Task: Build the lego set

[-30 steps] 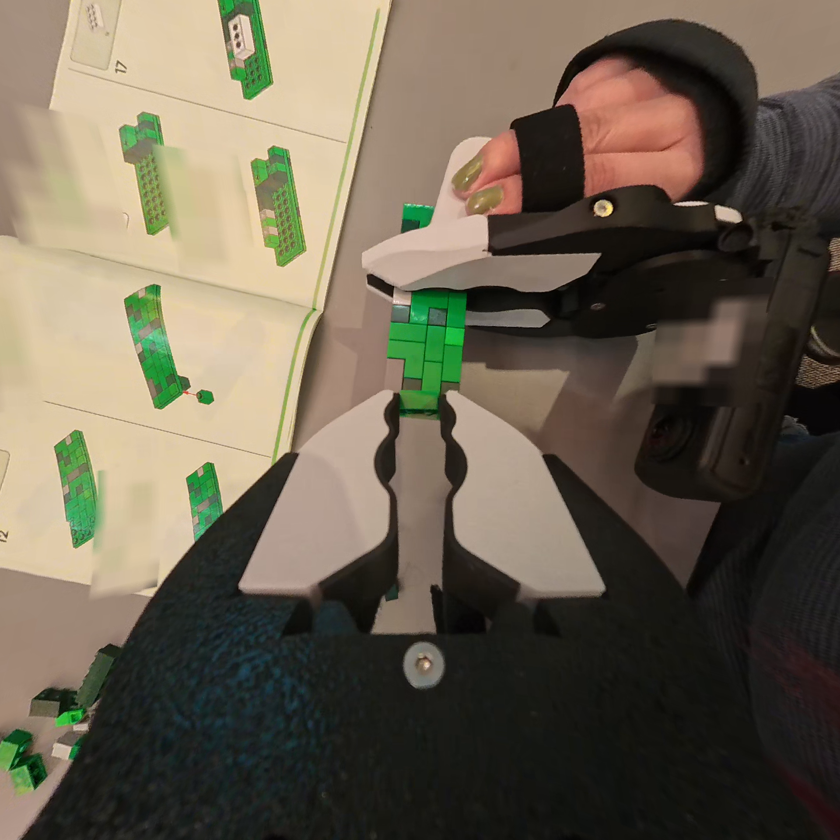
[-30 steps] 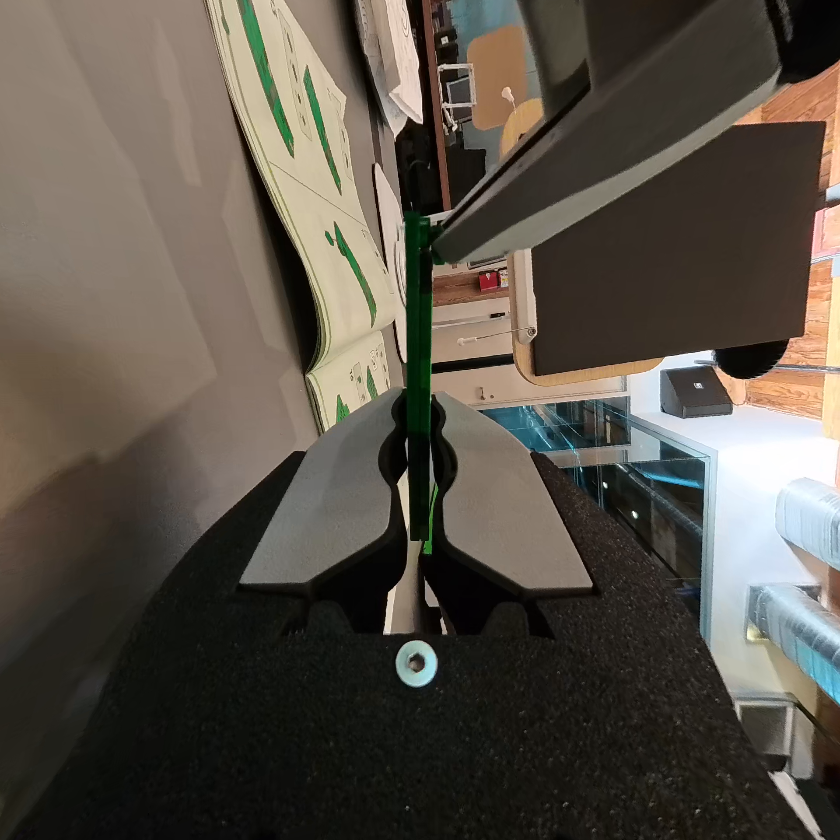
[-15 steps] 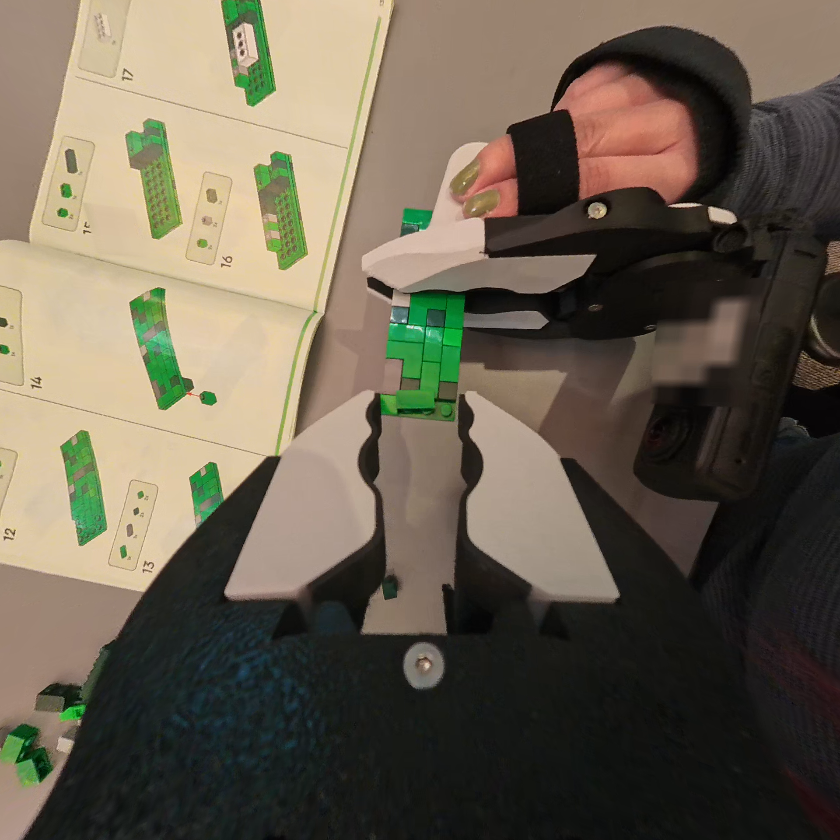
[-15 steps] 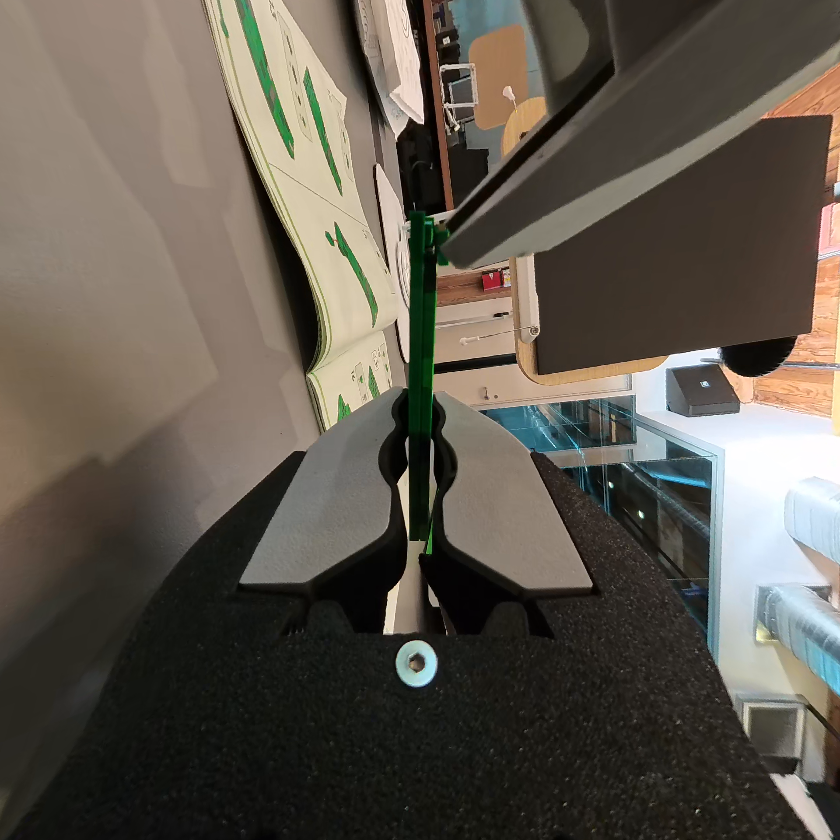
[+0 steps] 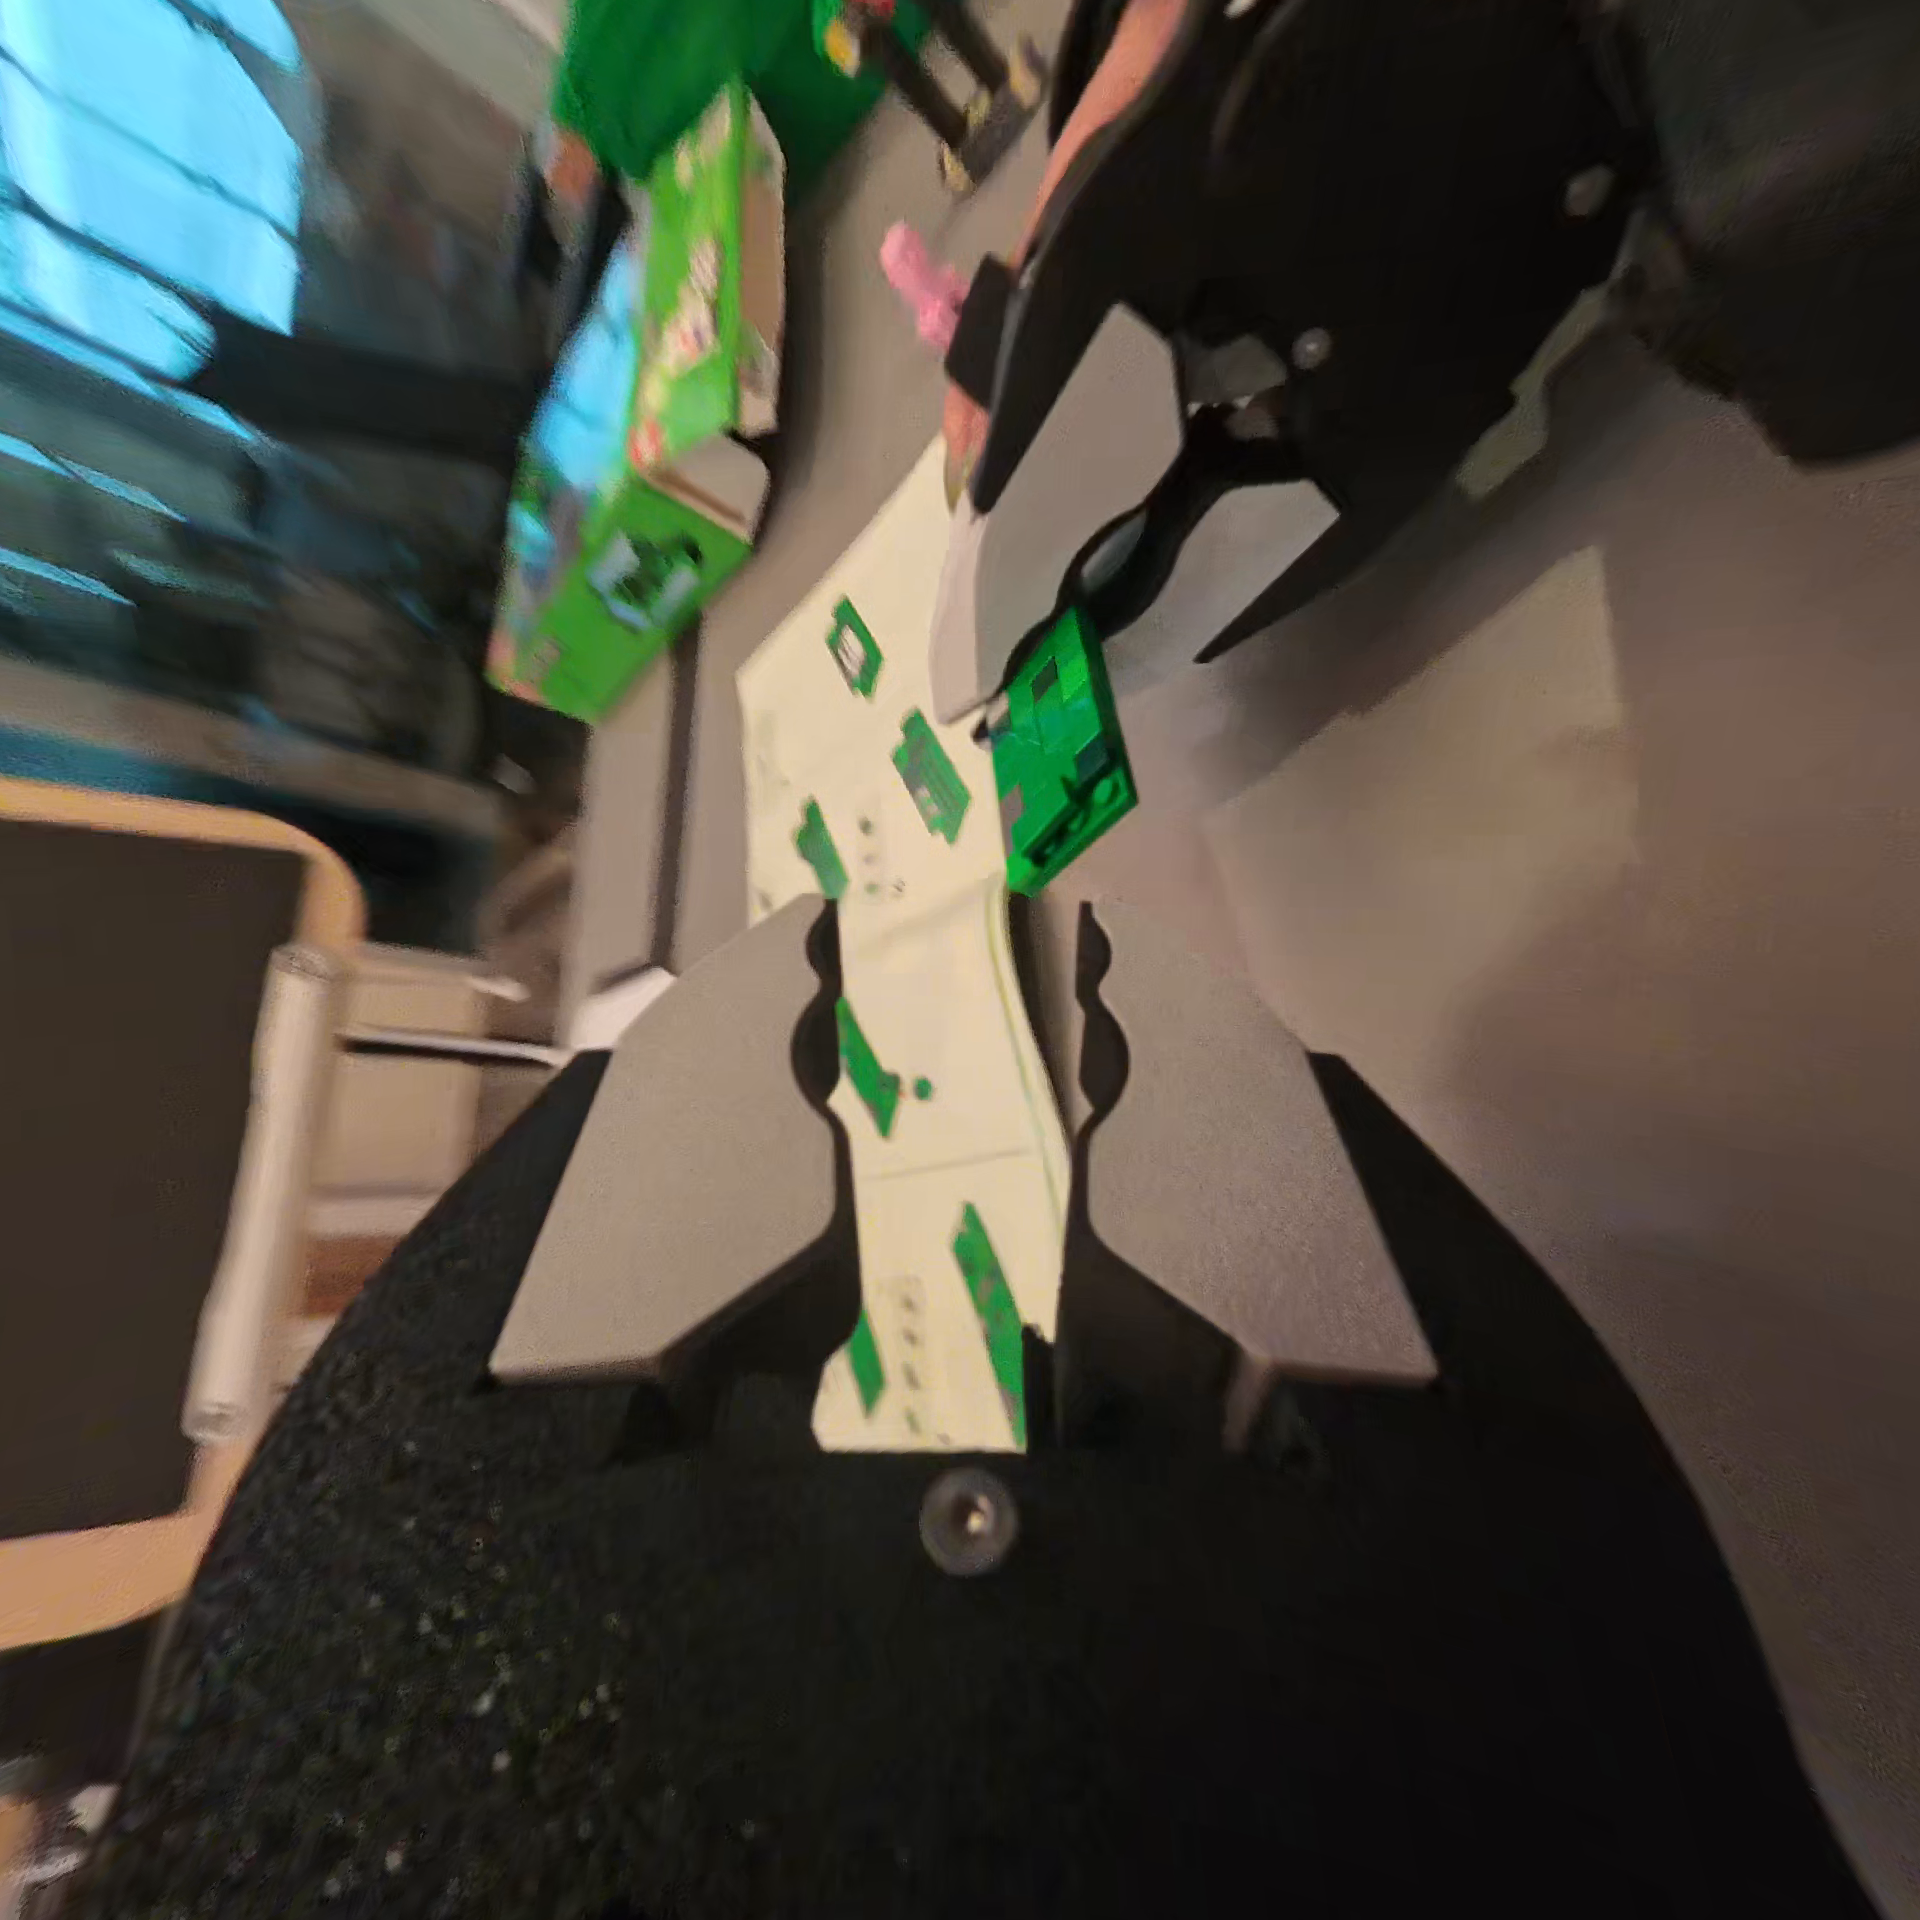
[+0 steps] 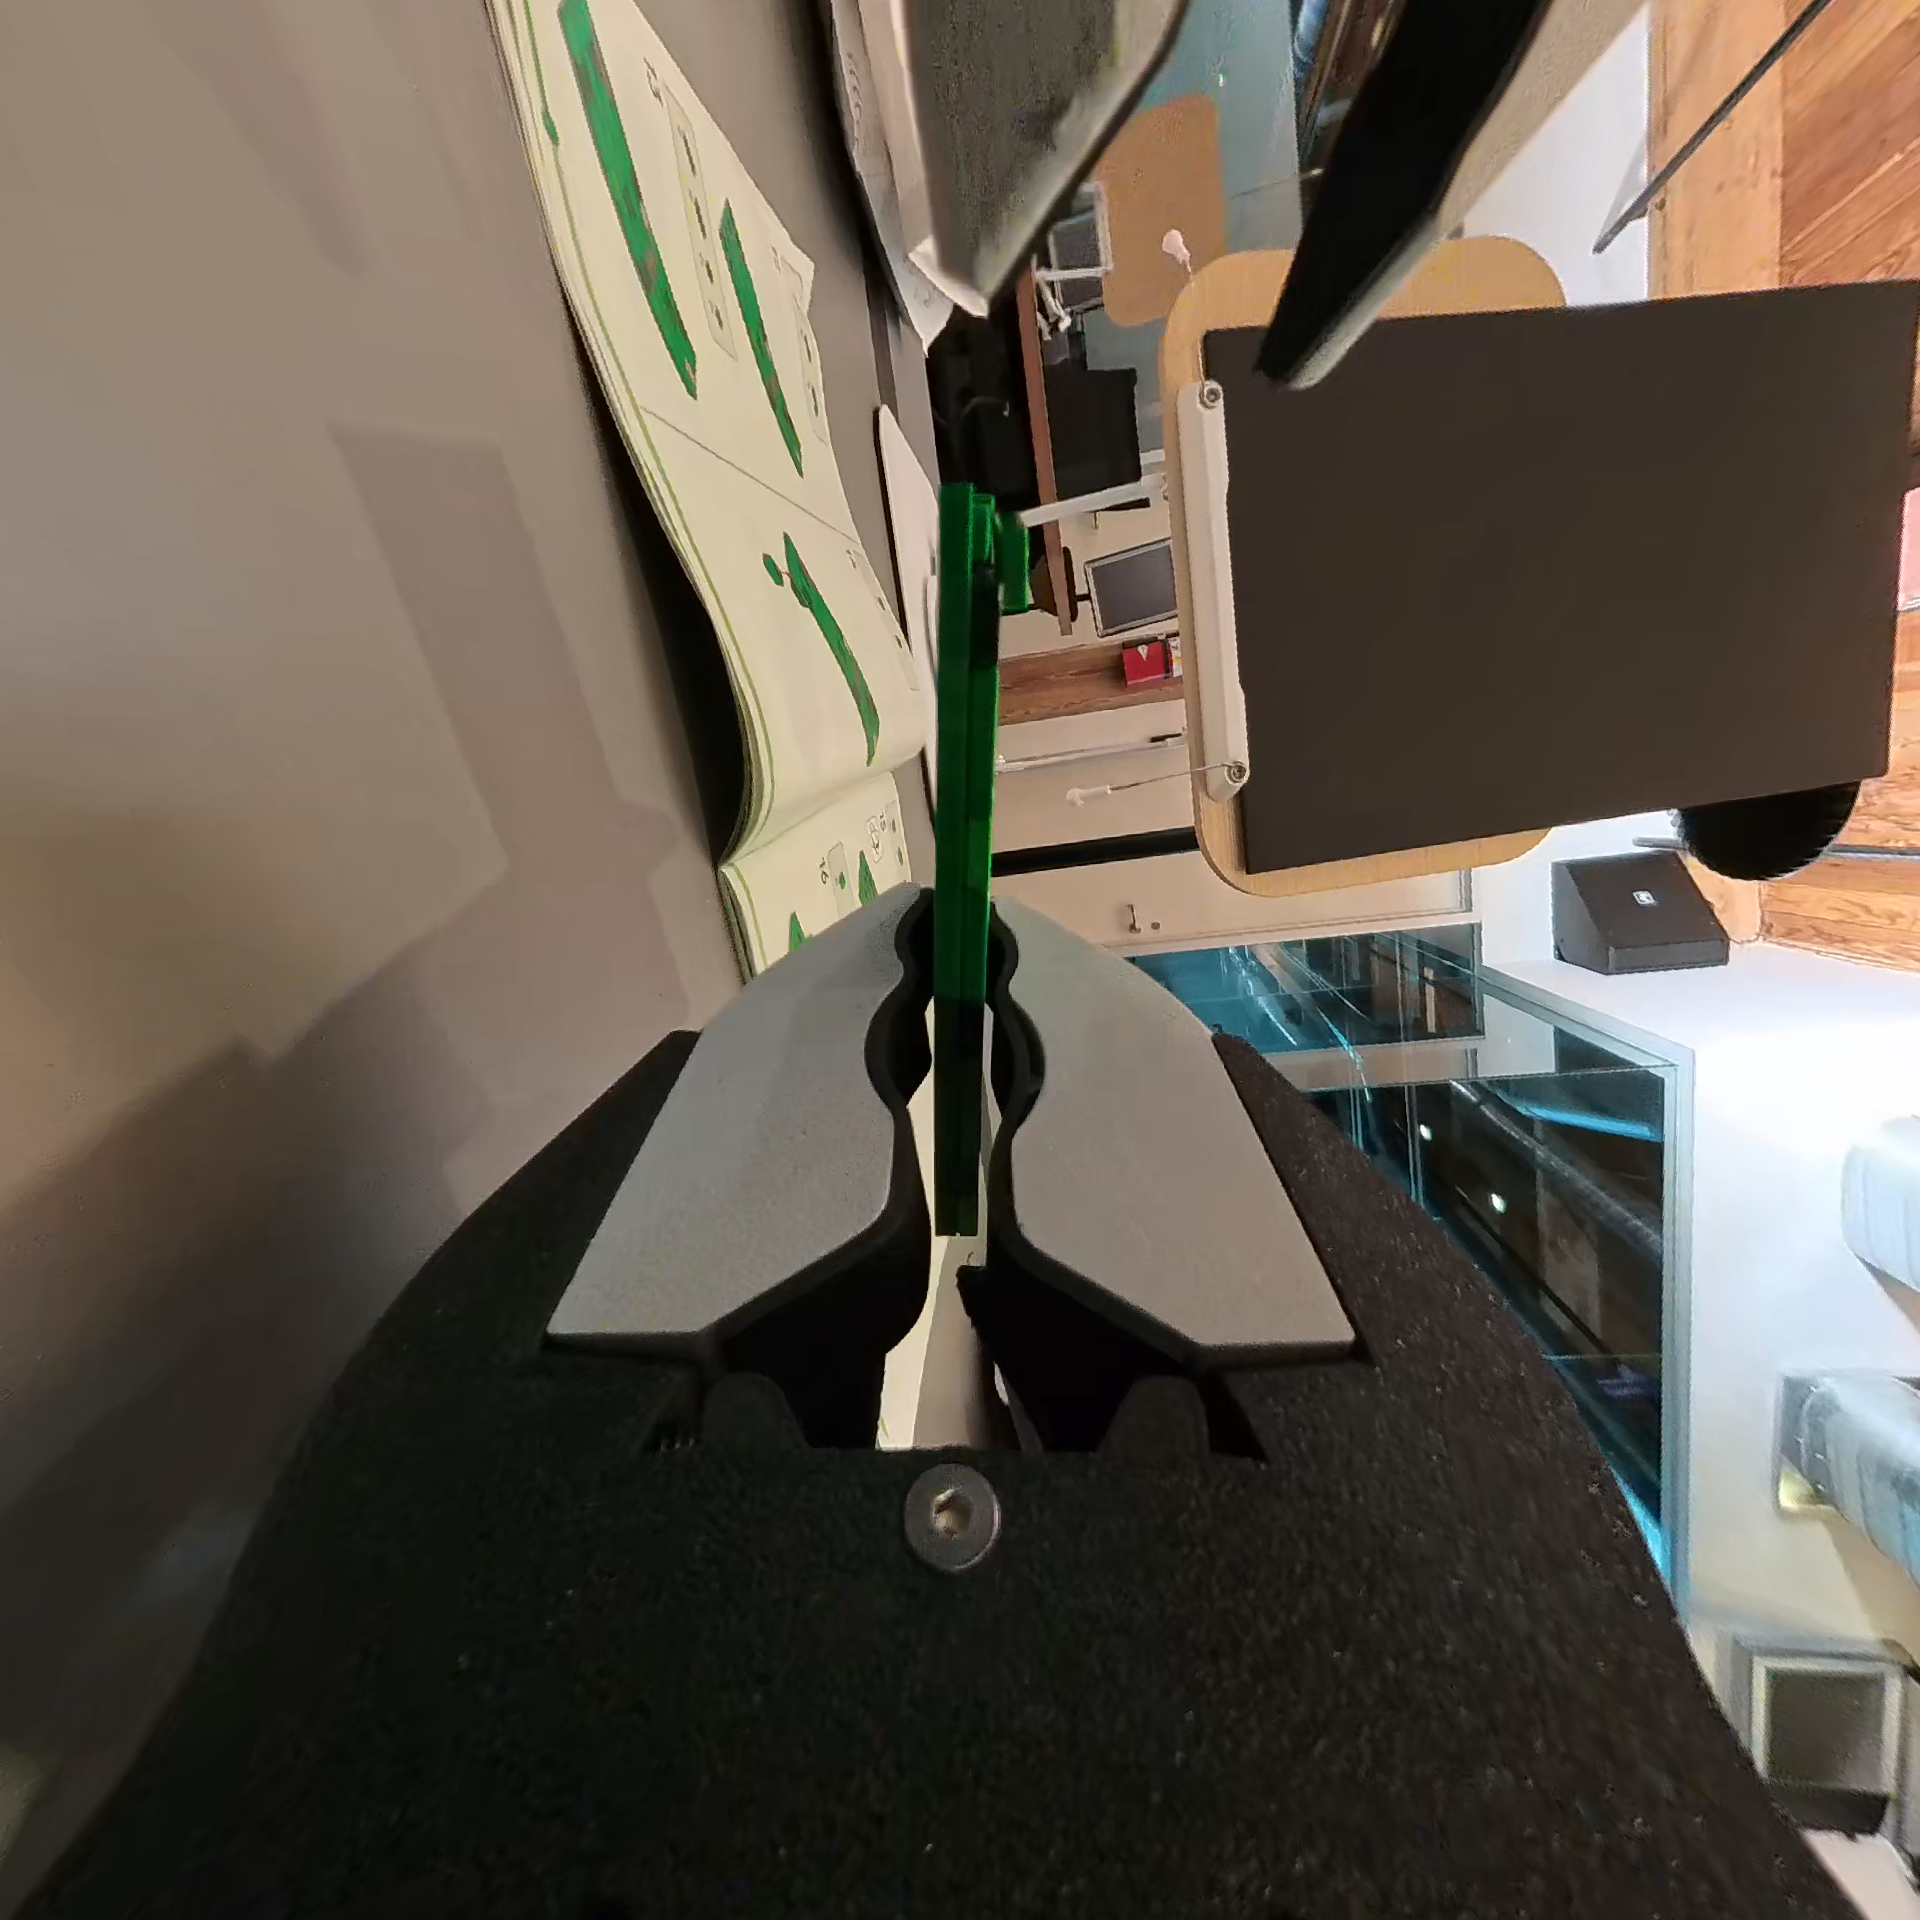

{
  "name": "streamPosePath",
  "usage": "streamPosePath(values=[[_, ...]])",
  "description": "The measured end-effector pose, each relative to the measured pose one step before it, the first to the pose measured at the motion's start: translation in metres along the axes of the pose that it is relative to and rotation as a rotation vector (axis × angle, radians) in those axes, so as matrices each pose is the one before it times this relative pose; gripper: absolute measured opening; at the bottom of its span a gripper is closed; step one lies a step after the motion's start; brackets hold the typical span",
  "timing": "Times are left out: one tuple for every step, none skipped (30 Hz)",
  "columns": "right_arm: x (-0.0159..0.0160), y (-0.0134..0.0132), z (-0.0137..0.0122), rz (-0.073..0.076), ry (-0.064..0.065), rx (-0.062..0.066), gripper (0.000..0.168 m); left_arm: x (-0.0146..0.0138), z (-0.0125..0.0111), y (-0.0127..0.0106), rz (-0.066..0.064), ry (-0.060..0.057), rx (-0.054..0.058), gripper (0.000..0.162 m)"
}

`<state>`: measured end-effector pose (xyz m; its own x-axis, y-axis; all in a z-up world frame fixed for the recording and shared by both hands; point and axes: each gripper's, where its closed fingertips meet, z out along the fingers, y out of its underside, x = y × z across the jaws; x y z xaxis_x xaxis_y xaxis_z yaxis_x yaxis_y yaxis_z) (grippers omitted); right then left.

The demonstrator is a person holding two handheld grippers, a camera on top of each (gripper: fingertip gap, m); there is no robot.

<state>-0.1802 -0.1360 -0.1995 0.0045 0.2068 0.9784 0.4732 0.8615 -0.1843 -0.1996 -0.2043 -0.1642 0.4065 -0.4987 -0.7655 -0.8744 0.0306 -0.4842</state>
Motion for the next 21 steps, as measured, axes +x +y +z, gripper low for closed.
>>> streamPosePath(values=[[-0.00045,-0.00058,-0.00024,-0.0018,-0.0021,0.0021,0.007,-0.00224,-0.00179,-0.00243,0.058,-0.0808,0.0388,0.042],[-0.00014,-0.00038,-0.00013,-0.0027,-0.0005,0.0006,0.007,-0.00083,-0.00094,-0.00097,0.0379,-0.057,0.0238,0.045],[-0.00021,-0.00008,-0.00002,-0.0025,-0.0004,-0.0007,0.006,0.00258,0.00062,0.00106,0.0181,-0.0197,0.0037,0.046],[-0.00026,0.00009,0.00007,-0.002,-0.0009,-0.0007,0.006,0.00414,0.00142,0.00146,0.0119,-0.0022,-0.0023,0.047],[-0.00027,-0.00011,-0.00001,-0.0008,-0.0016,0.0003,0.006,0.00444,0.00127,0.00026,0.0156,0.0026,0.0026,0.046],[-0.00028,-0.00016,0.00001,0.0001,-0.0012,0.0007,0.006,0.00502,0.00119,-0.00033,0.0198,0.0093,0.0036,0.045],[-0.00031,-0.0002,0.00002,0.0,-0.0022,0.0009,0.006,0.00481,0.00155,-0.00013,0.0223,0.0122,-0.0015,0.044],[-0.00047,-0.00028,0.0,-0.0007,-0.0021,0.0011,0.006,0.00341,0.00157,0.00029,0.0234,0.0066,-0.0048,0.043],[-0.00038,-0.00038,0.00003,-0.0012,-0.0016,0.0008,0.006,0.00201,0.0014,-0.00025,0.023,0.0013,-0.0023,0.042],[-0.00039,-0.00024,-0.00001,-0.0017,-0.0021,0.0008,0.006,0.00118,0.00122,-0.00086,0.0186,-0.001,0.0009,0.041],[-0.00037,-0.00027,-0.00006,-0.0012,-0.0017,0.0014,0.006,0.00002,0.00137,-0.00112,0.0133,-0.0052,0.0019,0.039],[-0.00021,-0.00027,-0.00008,-0.0004,-0.0008,0.0012,0.006,-0.00055,0.0015,-0.00131,0.0124,-0.0075,0.0021,0.037],[-0.00011,-0.00033,-0.00019,0.0002,-0.0004,0.0023,0.006,-0.00022,0.00178,-0.00083,0.0127,-0.0042,-0.0008,0.033],[-0.00035,-0.0002,-0.00003,0.0,-0.0018,0.0013,0.006,0.00096,0.00224,-0.00027,0.0132,0.0029,-0.0047,0.031],[-0.00053,-0.00006,0.0001,-0.0012,-0.0025,0.0009,0.006,0.00197,0.00216,-0.00005,0.0153,0.0082,-0.0045,0.029],[-0.00049,0.00007,-0.00002,-0.002,-0.0019,0.0003,0.006,0.0019,0.00168,-0.00066,0.0167,0.0067,-0.0006,0.027],[-0.00031,0.00007,0.00005,-0.0026,-0.0008,0.0,0.006,0.00147,0.00119,-0.00107,0.0138,0.0035,0.0028,0.025],[-0.00018,-0.00021,-0.00011,-0.0013,-0.001,0.0007,0.006,0.00076,0.00086,-0.00131,0.0075,0.0018,0.0042,0.023],[-0.00014,-0.00024,-0.00018,0.0002,-0.0007,0.0012,0.006,0.0002,0.00042,-0.00108,0.0031,0.001,0.004,0.02],[0.00016,-0.00021,-0.00008,0.0002,0.0,0.0011,0.006,-0.00056,0.00025,-0.00084,0.0023,-0.0021,0.0025,0.015],[-0.00029,-0.00011,-0.00014,-0.0002,-0.0014,0.001,0.006,-0.00092,-0.00004,-0.00057,0.0037,-0.0052,0.0009,0.012]])
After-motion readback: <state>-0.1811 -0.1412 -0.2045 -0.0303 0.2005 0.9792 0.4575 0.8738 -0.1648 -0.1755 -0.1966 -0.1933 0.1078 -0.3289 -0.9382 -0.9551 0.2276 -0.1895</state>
